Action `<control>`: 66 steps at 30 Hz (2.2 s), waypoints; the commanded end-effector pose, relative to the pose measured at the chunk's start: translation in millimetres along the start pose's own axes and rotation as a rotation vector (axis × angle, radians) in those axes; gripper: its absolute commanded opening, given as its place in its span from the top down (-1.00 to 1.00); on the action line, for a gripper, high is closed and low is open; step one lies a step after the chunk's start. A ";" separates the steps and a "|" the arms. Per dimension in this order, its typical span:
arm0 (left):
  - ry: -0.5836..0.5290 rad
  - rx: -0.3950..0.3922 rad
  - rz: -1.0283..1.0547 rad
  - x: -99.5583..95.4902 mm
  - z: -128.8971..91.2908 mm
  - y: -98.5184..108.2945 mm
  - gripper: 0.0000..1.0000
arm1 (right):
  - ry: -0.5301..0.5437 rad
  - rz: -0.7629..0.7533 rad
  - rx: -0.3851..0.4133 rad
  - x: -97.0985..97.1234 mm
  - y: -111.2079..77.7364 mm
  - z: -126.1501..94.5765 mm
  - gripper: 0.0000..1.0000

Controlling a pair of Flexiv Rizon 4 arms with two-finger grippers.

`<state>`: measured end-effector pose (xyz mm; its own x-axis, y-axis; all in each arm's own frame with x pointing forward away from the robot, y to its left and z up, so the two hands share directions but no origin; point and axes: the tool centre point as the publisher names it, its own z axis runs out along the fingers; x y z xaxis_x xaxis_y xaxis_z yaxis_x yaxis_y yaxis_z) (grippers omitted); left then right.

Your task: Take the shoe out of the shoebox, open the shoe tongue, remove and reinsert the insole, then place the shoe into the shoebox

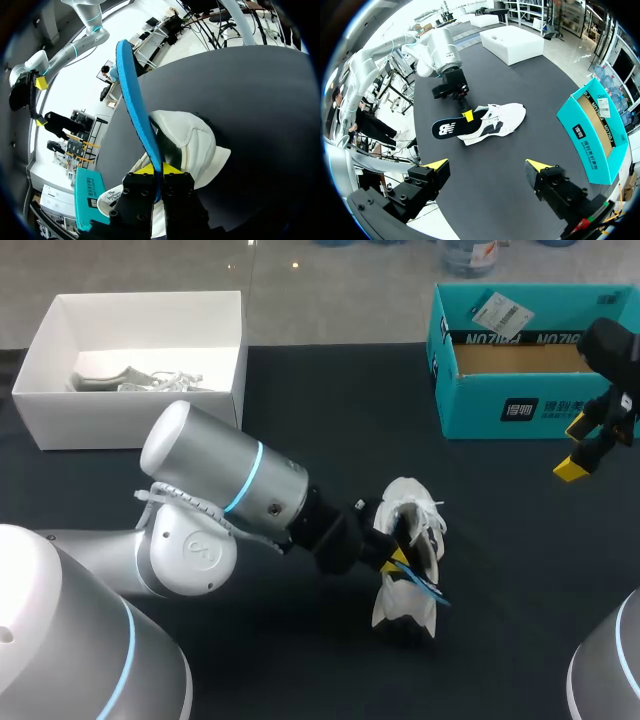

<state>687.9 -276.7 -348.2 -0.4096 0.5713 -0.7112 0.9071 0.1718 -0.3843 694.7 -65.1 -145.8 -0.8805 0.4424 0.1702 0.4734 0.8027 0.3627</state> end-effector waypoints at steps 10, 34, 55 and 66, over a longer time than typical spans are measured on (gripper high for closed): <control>-0.020 0.001 0.022 -3.8 -7.5 -9.9 -0.54 | 0.003 0.000 0.005 -1.7 1.8 0.6 -1.00; 0.002 0.042 0.048 -6.9 2.8 -22.6 1.00 | 0.003 0.000 0.005 -1.7 1.8 0.6 -1.00; -0.008 0.023 0.030 1.3 -2.7 -4.4 1.00 | 0.003 0.000 0.005 -1.7 1.8 0.6 -1.00; -0.062 0.038 0.037 -11.4 -17.8 -18.0 1.00 | 0.003 0.000 0.005 -1.7 1.8 0.6 -1.00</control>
<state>681.1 -278.2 -326.1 -0.3843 0.5310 -0.7552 0.9169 0.1240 -0.3794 694.7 -65.1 -145.8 -0.8805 0.4424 0.1701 0.4734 0.8028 0.3625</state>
